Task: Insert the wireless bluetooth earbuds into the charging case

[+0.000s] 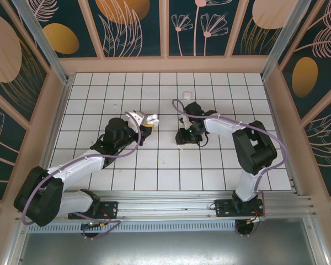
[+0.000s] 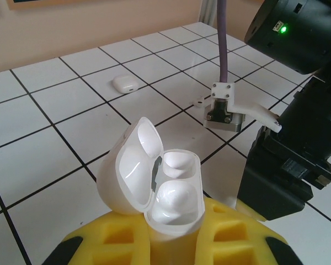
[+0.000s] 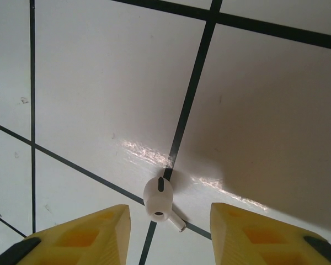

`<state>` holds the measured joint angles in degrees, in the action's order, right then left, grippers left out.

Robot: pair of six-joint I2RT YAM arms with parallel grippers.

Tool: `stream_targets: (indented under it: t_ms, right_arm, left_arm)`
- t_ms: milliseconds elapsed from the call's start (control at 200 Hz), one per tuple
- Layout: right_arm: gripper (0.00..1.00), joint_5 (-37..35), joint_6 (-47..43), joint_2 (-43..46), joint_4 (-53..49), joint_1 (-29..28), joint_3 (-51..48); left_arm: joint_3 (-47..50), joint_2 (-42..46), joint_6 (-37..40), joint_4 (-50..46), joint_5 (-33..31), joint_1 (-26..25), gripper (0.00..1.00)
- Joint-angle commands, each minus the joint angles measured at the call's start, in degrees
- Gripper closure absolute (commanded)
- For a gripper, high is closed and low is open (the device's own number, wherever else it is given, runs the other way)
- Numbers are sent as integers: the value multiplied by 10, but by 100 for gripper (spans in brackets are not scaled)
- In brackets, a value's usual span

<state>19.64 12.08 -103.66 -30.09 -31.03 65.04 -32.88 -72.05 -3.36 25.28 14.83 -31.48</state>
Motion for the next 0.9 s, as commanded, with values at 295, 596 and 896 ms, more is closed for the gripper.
stream_targets:
  t_ms: [295, 596, 896]
  right_arm:
    - [65, 6, -21, -44, -21, -28, 37]
    - [80, -9, -18, -40, -27, -27, 29]
    - [88, 6, 12, -6, 2, -14, 7]
  left_arm:
    - [-13, -3, -9, -11, 5, 1, 100]
    - [-13, -6, -8, -14, 3, 1, 100]
    - [-14, -8, -4, -13, 9, 1, 100]
